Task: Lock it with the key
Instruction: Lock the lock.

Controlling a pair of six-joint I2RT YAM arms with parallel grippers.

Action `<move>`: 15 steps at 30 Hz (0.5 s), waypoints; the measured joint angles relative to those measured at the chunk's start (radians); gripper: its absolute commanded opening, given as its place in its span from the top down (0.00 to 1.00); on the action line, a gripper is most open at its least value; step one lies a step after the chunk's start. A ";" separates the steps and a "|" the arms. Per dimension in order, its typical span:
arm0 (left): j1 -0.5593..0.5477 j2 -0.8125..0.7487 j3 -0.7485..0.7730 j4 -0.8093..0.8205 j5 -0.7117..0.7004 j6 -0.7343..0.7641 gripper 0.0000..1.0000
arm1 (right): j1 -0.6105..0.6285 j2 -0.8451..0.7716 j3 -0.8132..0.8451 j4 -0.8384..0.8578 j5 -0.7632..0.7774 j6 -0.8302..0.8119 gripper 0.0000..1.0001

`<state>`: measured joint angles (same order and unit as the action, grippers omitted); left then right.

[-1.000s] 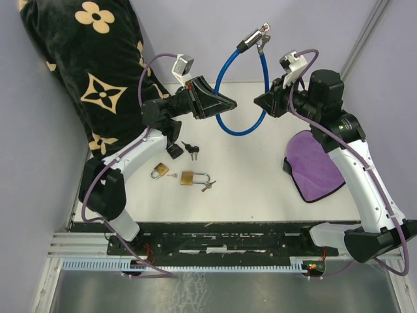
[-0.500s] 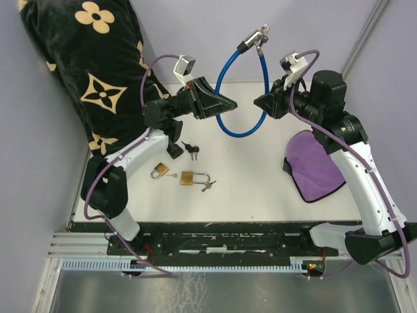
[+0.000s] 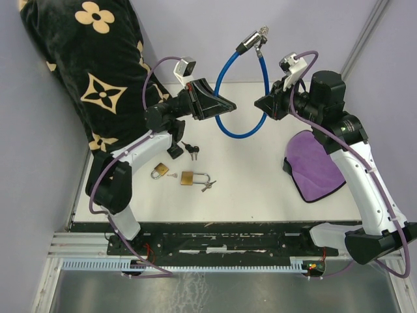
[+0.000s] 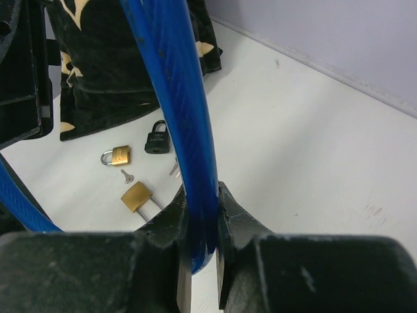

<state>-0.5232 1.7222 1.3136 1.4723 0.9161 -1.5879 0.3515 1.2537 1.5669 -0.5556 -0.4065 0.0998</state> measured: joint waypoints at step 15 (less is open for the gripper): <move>-0.014 0.040 0.046 0.052 -0.018 -0.153 0.97 | 0.000 -0.005 0.003 -0.006 -0.017 -0.018 0.98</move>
<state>-0.5373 1.7622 1.3594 1.5242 0.8986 -1.7409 0.3515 1.2491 1.5700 -0.5617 -0.4236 0.0814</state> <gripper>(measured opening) 0.207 0.195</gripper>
